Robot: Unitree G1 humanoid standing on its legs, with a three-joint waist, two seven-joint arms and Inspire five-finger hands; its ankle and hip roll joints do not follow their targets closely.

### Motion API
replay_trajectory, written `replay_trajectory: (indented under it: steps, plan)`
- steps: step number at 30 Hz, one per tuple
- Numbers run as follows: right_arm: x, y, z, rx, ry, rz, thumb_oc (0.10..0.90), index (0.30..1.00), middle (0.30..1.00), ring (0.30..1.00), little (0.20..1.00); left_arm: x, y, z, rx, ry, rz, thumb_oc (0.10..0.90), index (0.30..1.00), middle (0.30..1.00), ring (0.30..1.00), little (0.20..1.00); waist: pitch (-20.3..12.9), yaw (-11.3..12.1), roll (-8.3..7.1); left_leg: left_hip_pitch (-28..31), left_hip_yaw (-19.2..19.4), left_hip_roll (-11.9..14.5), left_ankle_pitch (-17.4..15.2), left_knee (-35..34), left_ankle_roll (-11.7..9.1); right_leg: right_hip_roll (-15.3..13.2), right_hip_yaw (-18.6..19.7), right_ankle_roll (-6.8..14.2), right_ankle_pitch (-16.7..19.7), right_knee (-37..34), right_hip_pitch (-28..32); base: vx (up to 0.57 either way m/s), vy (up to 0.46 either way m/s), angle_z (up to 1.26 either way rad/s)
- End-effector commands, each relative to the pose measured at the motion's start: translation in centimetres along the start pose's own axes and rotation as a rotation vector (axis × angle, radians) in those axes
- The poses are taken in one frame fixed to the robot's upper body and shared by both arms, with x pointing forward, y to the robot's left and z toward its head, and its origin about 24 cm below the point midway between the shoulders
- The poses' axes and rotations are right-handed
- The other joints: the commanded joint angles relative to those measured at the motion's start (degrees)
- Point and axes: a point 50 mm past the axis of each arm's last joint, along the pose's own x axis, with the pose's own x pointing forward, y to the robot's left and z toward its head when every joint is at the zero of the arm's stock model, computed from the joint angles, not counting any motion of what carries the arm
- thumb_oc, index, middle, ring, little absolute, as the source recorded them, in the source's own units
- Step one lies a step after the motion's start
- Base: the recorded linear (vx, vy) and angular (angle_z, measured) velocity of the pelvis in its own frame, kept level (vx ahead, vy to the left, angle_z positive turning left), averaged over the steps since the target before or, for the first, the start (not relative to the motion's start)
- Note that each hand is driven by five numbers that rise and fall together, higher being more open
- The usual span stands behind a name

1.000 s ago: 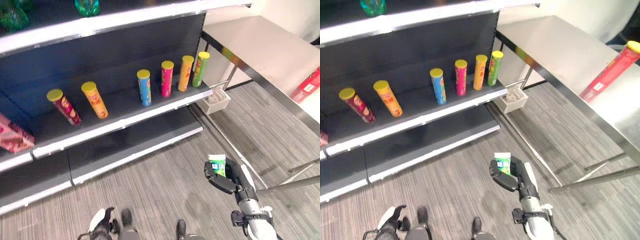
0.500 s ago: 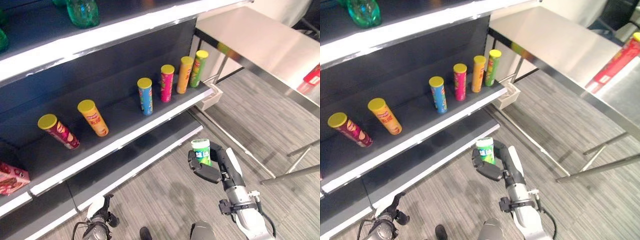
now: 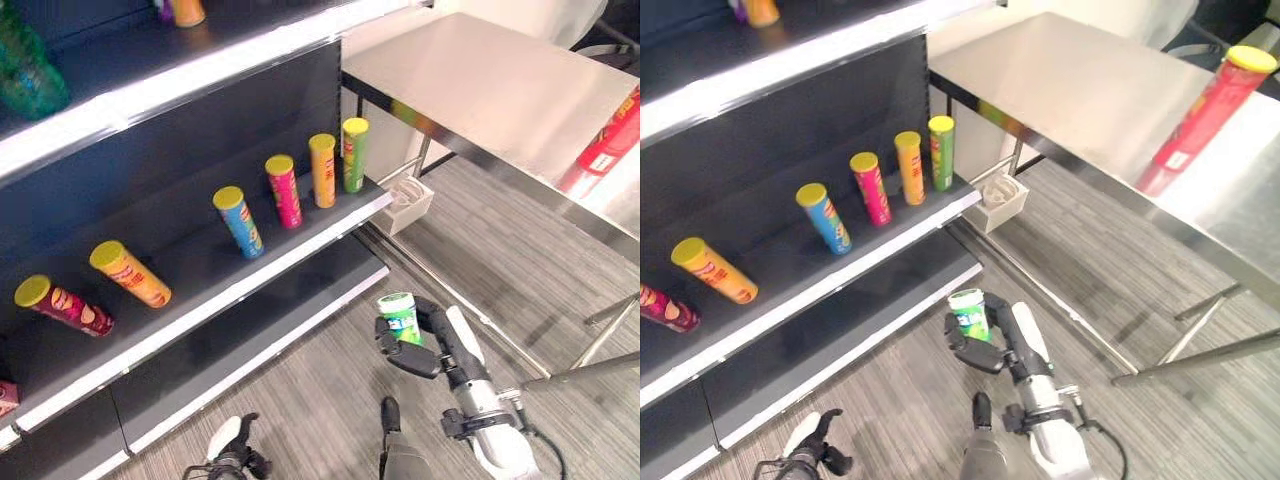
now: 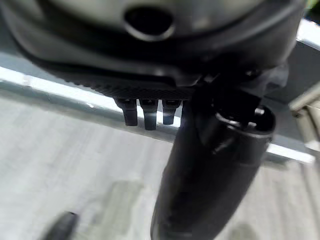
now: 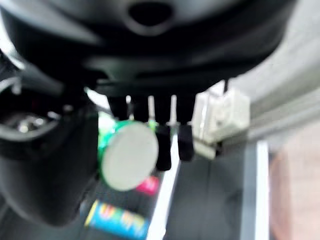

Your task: Put the goods on the table back onto the shelves and tidy them up.

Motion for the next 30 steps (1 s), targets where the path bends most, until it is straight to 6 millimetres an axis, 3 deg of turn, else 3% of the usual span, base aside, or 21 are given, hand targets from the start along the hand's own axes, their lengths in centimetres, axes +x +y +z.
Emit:
replay_trajectory:
  steps: [1, 2, 3, 5, 6, 7, 8, 10, 11, 12, 13, 15, 18, 22, 26, 29, 30]
  plan:
    - [0.3, -0.5, 6.4, 0.134, -0.342, -0.070, 0.400, 0.300, 0.300, 0.300, 0.300, 0.4, 2.6, -0.5, 0.061, -0.048, 0.059, 0.800, 0.900, 0.900, 0.900, 0.900, -2.19, -0.80, -3.98, 0.12, -1.97, -2.33, -4.19, 6.00, -2.98, -2.66, 3.70, 3.28, -5.10, 0.14, 5.38, 0.22, -0.414, 0.05]
    - [0.4, -0.6, 6.7, 0.147, -0.368, -0.055, 0.400, 0.300, 0.300, 0.300, 0.300, 0.4, 2.2, 0.0, 0.067, -0.075, 0.042, 0.800, 0.900, 0.900, 0.900, 0.900, -2.15, -0.59, -3.98, -2.69, -3.22, -0.33, -0.91, 13.60, -3.59, -1.13, 3.63, 1.65, -6.40, -0.70, 7.86, 0.14, -0.314, 0.17]
    - [0.4, -0.6, 6.7, 0.148, -0.368, -0.055, 0.400, 0.300, 0.300, 0.300, 0.300, 0.4, 2.3, 0.0, 0.067, -0.076, 0.042, 0.800, 0.900, 0.900, 0.900, 0.900, -2.25, -0.67, -4.06, -3.03, -3.34, -0.35, -0.73, 13.70, -3.60, -1.17, 3.58, 1.56, -6.18, -0.80, 7.69, 0.14, -0.328, 0.20]
    - [0.3, -0.8, 6.8, 0.154, -0.375, -0.047, 0.400, 0.300, 0.300, 0.300, 0.300, 0.6, 2.6, 0.8, 0.087, -0.115, 0.045, 0.800, 0.900, 0.900, 0.900, 0.900, -1.36, -0.22, -5.03, -7.71, -5.34, 1.76, 3.35, 23.11, -3.38, -0.53, 3.09, -0.50, -7.47, -1.10, 9.98, 0.09, -0.257, 0.17]
    - [0.2, -0.8, 6.8, 0.154, -0.376, -0.037, 0.400, 0.300, 0.300, 0.300, 0.300, 0.8, 2.8, 1.3, 0.104, -0.137, 0.044, 0.800, 0.900, 0.900, 0.900, 0.900, -0.84, 0.09, -5.57, -9.64, -6.32, 2.38, 3.17, 27.85, -2.83, 0.10, 3.01, -1.49, -8.49, -1.25, 11.13, 0.09, -0.212, 0.15]
    - [0.2, -0.8, 6.8, 0.154, -0.376, -0.037, 0.400, 0.300, 0.300, 0.300, 0.300, 0.8, 2.8, 1.3, 0.104, -0.137, 0.044, 0.800, 0.900, 0.900, 0.900, 0.900, -0.84, 0.09, -5.57, -9.64, -6.32, 2.38, 3.17, 27.85, -2.83, 0.10, 3.01, -1.49, -8.49, -1.25, 11.13, 0.16, -0.239, 0.26]
    - [0.1, -0.7, 6.7, 0.151, -0.371, -0.017, 0.400, 0.300, 0.300, 0.300, 0.300, 0.8, 2.8, 1.7, 0.132, -0.163, 0.042, 0.800, 0.900, 0.900, 0.900, 0.900, -0.55, 0.53, -6.51, -12.17, -6.23, 1.58, 1.62, 32.04, -1.52, 0.21, 3.15, -2.45, -9.78, -1.37, 12.72, 0.16, -0.178, 0.18]
    - [0.0, -0.9, 6.8, 0.146, -0.375, -0.012, 0.400, 0.300, 0.300, 0.300, 0.300, 0.9, 2.9, 2.2, 0.154, -0.186, 0.044, 0.800, 0.900, 0.900, 0.900, 0.900, -0.55, 0.89, -7.13, -15.27, -6.28, -1.05, -2.12, 29.10, -0.40, -0.02, 3.63, -2.06, -10.50, -1.60, 14.22, 0.25, -0.090, 0.20]
    - [-0.1, -0.9, 6.7, 0.140, -0.378, -0.009, 0.400, 0.300, 0.300, 0.300, 0.300, 0.8, 2.5, 2.0, 0.151, -0.178, 0.036, 0.800, 0.900, 0.900, 0.900, 0.900, -1.06, 0.87, -7.14, -15.47, -4.90, -0.96, -2.60, 21.96, -0.70, -1.01, 2.66, -1.10, -11.24, -1.72, 14.68, 0.37, 0.108, 0.50]
    - [0.0, -1.0, 6.8, 0.133, -0.383, -0.017, 0.400, 0.300, 0.300, 0.300, 0.300, 0.7, 2.3, 1.7, 0.138, -0.163, 0.033, 0.800, 0.900, 0.900, 0.900, 0.900, -1.28, 1.58, -6.80, -17.34, -4.74, -0.59, 0.67, 11.43, -1.66, -1.46, 1.44, -0.61, -12.19, -1.67, 15.23, 0.49, 0.218, 0.48]
    - [0.2, -0.9, 6.8, 0.133, -0.386, -0.034, 0.400, 0.300, 0.300, 0.300, 0.300, 0.6, 2.4, 1.3, 0.114, -0.142, 0.050, 0.800, 0.900, 0.900, 0.900, 0.900, -1.23, 3.04, -5.58, -19.68, -8.07, 0.31, 5.96, 2.74, -3.18, -0.96, 0.85, -0.04, -13.09, -1.25, 15.70, 0.36, 0.171, 0.56]
    - [0.2, -0.8, 6.8, 0.133, -0.387, -0.035, 0.400, 0.300, 0.300, 0.300, 0.300, 0.6, 2.3, 1.0, 0.096, -0.125, 0.057, 0.800, 0.900, 0.900, 0.900, 0.900, -1.42, 3.02, -5.11, -19.73, -8.52, 0.40, 6.69, 1.15, -3.67, -1.00, 0.90, 0.31, -13.65, -1.20, 16.20, 0.24, 0.150, 0.14]
    - [0.0, -0.5, 6.9, 0.129, -0.383, -0.019, 0.400, 0.300, 0.300, 0.300, 0.300, 0.2, 1.7, -0.1, 0.074, -0.071, 0.044, 0.800, 0.900, 0.900, 0.900, 0.900, -3.01, 2.72, -3.66, -17.49, -5.95, 0.44, 6.61, -0.98, -3.97, -1.79, 2.11, 1.41, -14.67, -1.51, 17.82, 0.32, 0.241, -0.27]
    - [0.2, 0.1, 6.7, 0.116, -0.359, -0.019, 0.400, 0.300, 0.300, 0.300, 0.300, 0.4, 2.0, -0.2, 0.054, -0.052, 0.061, 0.800, 0.900, 0.900, 0.900, 0.900, -4.16, 2.65, -3.19, -15.10, -3.46, -2.52, 4.87, -0.78, -2.61, -5.04, 3.97, 2.74, -14.77, -0.44, 18.30, 0.30, 0.272, -0.43]
    - [0.9, 0.5, 7.2, 0.110, -0.376, -0.035, 0.400, 0.300, 0.300, 0.300, 0.300, 0.9, 3.5, 0.6, 0.053, -0.077, 0.102, 0.800, 0.900, 0.900, 0.900, 0.900, -3.75, 2.73, -4.23, -12.70, -0.39, -6.89, 1.32, -0.26, 0.41, -8.57, 5.83, 4.67, -11.11, 4.37, 15.47, 0.22, 0.264, -0.21]
    - [1.3, 0.8, 7.2, 0.156, -0.374, -0.033, 0.400, 0.300, 0.300, 0.300, 0.300, 1.1, 4.3, 0.7, 0.061, -0.080, 0.119, 0.800, 0.900, 0.900, 0.900, 0.900, -2.94, 2.80, -4.42, -11.03, 2.10, -8.61, -0.07, -0.96, 1.93, -9.64, 4.91, 4.88, -7.69, 9.76, 12.21, 0.10, 0.192, -0.31]
    - [1.2, 0.8, 7.0, 0.179, -0.364, -0.035, 0.400, 0.300, 0.300, 0.300, 0.300, 1.2, 4.5, 0.4, 0.066, -0.071, 0.119, 0.800, 0.900, 0.900, 0.900, 0.900, -2.68, 2.32, -4.46, -9.92, 3.25, -8.96, -0.51, -1.45, 2.19, -8.36, 4.41, 4.69, -6.96, 12.05, 10.44, 0.12, 0.180, -0.44]
